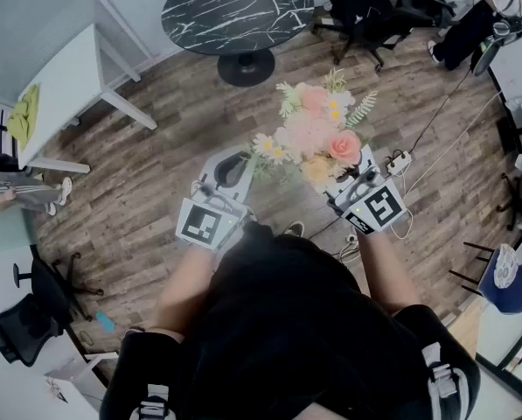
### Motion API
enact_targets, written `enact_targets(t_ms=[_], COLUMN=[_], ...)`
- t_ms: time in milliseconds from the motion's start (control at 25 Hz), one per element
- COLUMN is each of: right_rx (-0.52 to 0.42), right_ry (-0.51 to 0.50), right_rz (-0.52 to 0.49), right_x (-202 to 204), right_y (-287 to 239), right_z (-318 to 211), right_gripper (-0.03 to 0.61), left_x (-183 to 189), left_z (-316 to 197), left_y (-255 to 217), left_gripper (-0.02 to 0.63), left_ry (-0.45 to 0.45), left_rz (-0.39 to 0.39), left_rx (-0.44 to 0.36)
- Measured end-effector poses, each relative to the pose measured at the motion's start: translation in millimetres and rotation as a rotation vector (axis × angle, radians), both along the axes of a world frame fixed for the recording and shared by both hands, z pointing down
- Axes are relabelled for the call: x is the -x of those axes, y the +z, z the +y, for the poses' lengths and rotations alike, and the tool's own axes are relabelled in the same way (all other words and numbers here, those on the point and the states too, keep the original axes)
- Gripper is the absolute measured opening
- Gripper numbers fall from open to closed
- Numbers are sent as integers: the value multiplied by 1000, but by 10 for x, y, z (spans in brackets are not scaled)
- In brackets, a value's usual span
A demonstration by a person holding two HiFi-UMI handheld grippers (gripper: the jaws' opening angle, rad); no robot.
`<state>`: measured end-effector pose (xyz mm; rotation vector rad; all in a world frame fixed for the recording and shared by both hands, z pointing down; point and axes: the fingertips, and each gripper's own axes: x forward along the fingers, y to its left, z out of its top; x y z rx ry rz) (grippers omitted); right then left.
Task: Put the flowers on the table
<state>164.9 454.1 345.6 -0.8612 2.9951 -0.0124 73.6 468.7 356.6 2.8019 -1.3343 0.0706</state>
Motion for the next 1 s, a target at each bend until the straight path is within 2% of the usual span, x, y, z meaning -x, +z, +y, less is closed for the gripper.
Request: enact_targets(t_ms=[400,760,1000], right_rx=[8,5,0], right_ry=[-45,-56,-46], right_rz=[-17,-17,11], right_x=[85,312,822], right_y=[-33,-46,-43], right_z=[-6,-87,-230], right_gripper=[350,350,350], left_x=[62,290,813], left_z=[18,-54,-220], left_y=[-39,-34,-55], left_gripper=[12,12,12], left_ry=[-30,-35,-36], left_rz=[22,32,51], left_rx=[-12,-21,-26])
